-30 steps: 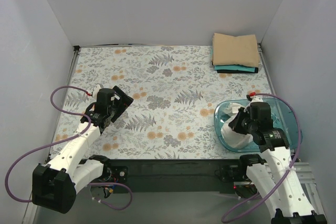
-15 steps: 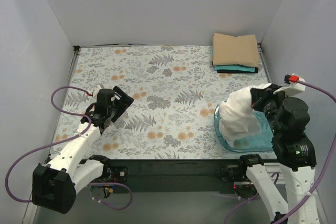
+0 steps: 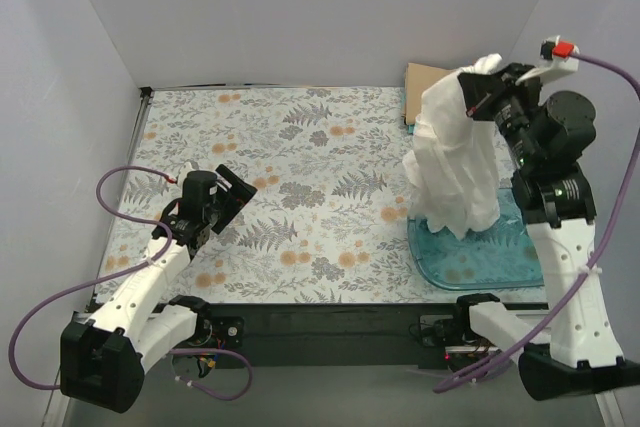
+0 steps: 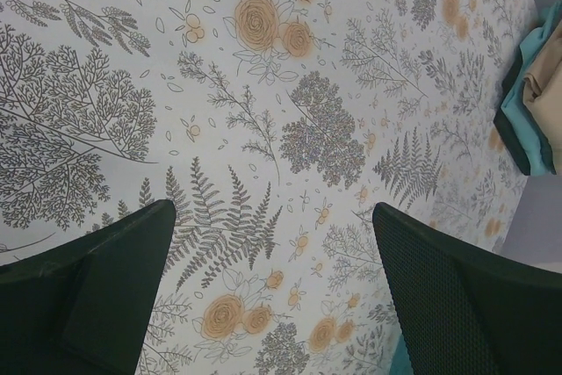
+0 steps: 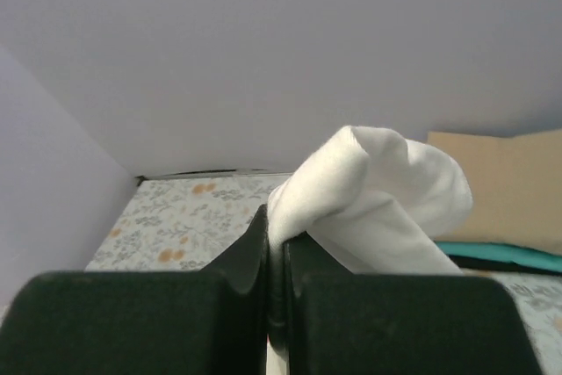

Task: Fold and stack the t-shirts
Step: Move the tshirt to the center of the board

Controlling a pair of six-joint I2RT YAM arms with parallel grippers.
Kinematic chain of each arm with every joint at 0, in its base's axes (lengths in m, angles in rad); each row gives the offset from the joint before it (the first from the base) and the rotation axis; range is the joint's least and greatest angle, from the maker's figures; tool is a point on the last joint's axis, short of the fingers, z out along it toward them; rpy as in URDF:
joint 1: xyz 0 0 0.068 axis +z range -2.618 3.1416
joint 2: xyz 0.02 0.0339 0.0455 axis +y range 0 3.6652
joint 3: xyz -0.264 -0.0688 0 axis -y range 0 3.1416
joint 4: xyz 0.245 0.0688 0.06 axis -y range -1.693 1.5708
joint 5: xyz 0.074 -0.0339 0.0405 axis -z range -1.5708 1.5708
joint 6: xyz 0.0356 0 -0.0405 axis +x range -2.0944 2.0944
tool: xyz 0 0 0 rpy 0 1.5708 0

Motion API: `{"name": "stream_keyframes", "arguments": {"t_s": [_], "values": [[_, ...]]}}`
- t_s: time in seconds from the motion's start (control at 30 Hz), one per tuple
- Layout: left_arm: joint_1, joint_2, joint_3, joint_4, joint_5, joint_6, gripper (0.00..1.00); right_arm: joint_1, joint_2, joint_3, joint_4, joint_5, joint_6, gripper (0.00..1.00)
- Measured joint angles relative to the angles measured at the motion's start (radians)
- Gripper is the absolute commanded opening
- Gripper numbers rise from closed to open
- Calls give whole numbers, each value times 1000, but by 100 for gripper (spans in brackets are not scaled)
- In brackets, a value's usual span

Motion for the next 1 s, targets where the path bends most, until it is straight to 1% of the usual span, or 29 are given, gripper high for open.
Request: {"name": "stream_keyframes", "arguments": {"t_s": [0.07,0.13,0.2,0.27,0.4,0.63,0.77,0.83,0.9,1.0], "values": [[0,-11,-2,1,2,0,95,-1,113,106,47,-107,24,1],[0,-16,-10,7,2,-1,95,3,219,194,138,-235,80,1],[0,-15,-13,6,2,-1,95,26,307,259,224,-317,128,1],[0,-15,-13,8,3,-1,95,54,374,318,257,-371,155,1],[0,-11,-13,8,4,-1,95,132,515,465,311,-424,187,1],[0,6,-13,14,23,-1,95,291,698,631,336,-433,194,1],[0,4,-13,7,32,-5,95,365,758,646,340,-442,179,1],[0,-8,-13,-12,32,-9,95,382,772,631,344,-444,172,1],[0,-29,-14,-28,31,-15,95,380,756,554,358,-437,155,1],[0,-76,-23,-46,23,-25,95,352,687,333,379,-414,137,1]]}}
